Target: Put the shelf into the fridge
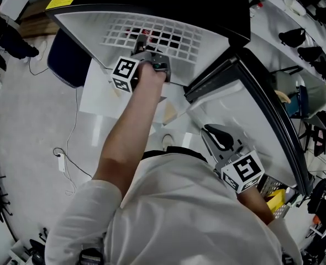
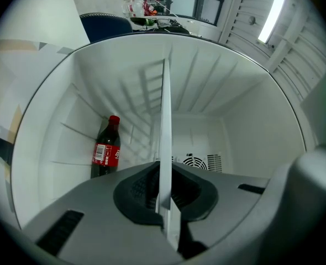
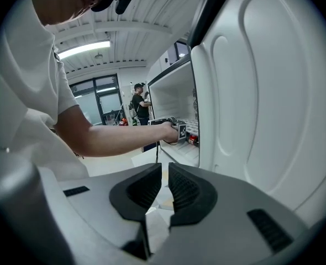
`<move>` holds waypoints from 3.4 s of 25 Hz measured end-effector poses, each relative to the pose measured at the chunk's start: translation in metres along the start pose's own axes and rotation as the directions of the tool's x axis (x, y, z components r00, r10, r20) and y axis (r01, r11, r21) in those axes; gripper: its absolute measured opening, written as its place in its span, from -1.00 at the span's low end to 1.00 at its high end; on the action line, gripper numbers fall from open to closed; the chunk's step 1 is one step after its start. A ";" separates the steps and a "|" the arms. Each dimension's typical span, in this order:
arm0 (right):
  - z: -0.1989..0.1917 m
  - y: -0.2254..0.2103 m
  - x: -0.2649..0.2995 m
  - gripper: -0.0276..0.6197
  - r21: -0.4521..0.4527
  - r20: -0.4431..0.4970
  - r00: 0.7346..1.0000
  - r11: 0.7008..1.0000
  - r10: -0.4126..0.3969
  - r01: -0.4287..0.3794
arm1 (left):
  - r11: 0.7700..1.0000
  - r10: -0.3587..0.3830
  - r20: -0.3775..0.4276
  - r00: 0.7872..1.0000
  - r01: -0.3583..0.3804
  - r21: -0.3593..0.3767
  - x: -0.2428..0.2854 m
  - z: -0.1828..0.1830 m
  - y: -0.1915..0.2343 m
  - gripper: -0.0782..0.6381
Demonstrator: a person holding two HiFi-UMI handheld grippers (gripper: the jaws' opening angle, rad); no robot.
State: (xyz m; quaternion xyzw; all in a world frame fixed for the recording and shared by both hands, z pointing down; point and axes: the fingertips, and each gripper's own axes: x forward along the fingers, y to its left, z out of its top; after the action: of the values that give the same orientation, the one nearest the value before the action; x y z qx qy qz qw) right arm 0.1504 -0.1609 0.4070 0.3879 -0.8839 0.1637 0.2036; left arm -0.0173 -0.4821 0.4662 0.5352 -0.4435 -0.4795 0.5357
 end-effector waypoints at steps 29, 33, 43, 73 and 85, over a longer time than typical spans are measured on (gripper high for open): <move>0.000 0.075 0.007 -0.77 0.023 0.046 0.991 0.992 -0.123 0.122 | 0.930 0.063 -0.347 0.936 0.071 0.360 -0.100 0.012 -0.015 -0.43; 0.004 0.093 0.015 -0.78 0.024 0.058 0.989 0.991 -0.133 0.132 | 0.883 0.082 -0.447 0.891 0.143 0.447 -0.131 0.012 -0.028 -0.46; 0.004 0.138 0.034 -0.80 0.047 0.088 0.983 0.987 -0.160 0.156 | 0.670 0.118 -0.631 0.767 0.408 0.621 -0.220 0.030 -0.065 -0.68; -0.019 0.231 0.034 -0.88 0.046 0.141 0.968 0.978 -0.210 0.205 | 0.338 0.273 -0.835 0.478 0.765 0.549 -0.433 0.054 -0.081 -0.72; -0.021 0.249 0.036 -0.89 0.027 0.131 0.973 0.982 -0.189 0.187 | 0.337 0.287 -0.830 0.478 0.761 0.555 -0.447 0.067 -0.079 -0.72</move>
State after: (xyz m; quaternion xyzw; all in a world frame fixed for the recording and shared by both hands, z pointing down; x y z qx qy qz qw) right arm -0.0543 -0.0128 0.4093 0.4812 -0.8537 0.1240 0.1558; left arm -0.1523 -0.0472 0.4064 0.9567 -0.2046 0.0852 0.1887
